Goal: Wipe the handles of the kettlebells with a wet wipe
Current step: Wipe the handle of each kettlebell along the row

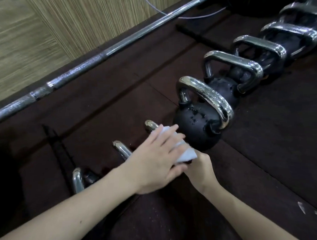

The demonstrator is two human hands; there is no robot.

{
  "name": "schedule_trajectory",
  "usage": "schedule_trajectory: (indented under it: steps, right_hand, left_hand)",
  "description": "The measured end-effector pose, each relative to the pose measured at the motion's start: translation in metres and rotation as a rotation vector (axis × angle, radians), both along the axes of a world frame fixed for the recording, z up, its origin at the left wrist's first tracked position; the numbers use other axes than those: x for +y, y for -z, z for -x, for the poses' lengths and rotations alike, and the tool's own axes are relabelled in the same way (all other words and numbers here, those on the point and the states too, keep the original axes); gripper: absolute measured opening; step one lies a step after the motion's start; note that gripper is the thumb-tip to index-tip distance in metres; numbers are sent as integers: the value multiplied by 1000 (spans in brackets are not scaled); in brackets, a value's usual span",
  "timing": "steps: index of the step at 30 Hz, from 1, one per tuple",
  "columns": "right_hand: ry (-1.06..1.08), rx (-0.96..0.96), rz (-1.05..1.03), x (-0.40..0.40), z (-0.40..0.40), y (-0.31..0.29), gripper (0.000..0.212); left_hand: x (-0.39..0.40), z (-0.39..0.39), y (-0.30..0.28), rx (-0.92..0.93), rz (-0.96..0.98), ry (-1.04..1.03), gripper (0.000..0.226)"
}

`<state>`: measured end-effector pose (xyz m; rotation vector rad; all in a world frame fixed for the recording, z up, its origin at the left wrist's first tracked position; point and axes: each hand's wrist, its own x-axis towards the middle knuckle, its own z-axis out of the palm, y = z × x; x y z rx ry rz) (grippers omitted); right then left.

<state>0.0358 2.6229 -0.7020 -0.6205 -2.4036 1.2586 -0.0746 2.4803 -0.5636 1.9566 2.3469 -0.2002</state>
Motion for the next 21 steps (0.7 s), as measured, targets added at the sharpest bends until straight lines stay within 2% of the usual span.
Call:
schedule_trajectory:
  steps: [2, 3, 4, 5, 8, 10, 12, 14, 16, 17, 20, 21]
  right_hand:
    - [12, 8, -16, -1, 2, -1, 49]
    - [47, 11, -43, -2, 3, -5, 42]
    - [42, 42, -66, -4, 2, -8, 26]
    - [37, 63, -68, -4, 2, -3, 15]
    - [60, 67, 9, -2, 2, -2, 60]
    - [10, 110, 48, -1, 1, -3, 70]
    - [2, 103, 72, -2, 1, -5, 70]
    - [21, 84, 37, -3, 3, 2, 62]
    - [56, 42, -41, -4, 2, -1, 29]
    - [22, 61, -97, 0, 1, 4, 15]
    - [-15, 100, -46, 1, 3, -3, 9]
    - [7, 66, 59, -3, 5, -6, 11]
  left_hand:
    - [-6, -8, 1, 60, 22, 101, 63]
    - [-6, -4, 3, 69, 3, 118, 60]
    - [-4, 1, 2, 57, -13, 98, 57]
    - [-1, 10, 1, -2, -24, 40, 56]
    - [13, 44, -1, -186, -86, -174, 44]
    - [20, 63, -8, -258, -101, -298, 34]
    - [25, 63, -12, -201, -42, -290, 33]
    - [30, 43, -13, -119, -57, -230, 29]
    - [24, 16, -6, 56, -42, -57, 37]
    - [20, 5, 0, 79, -15, 11, 41]
    - [5, -12, 13, 138, 60, 114, 44]
    - [2, -10, 14, 170, 30, 119, 46]
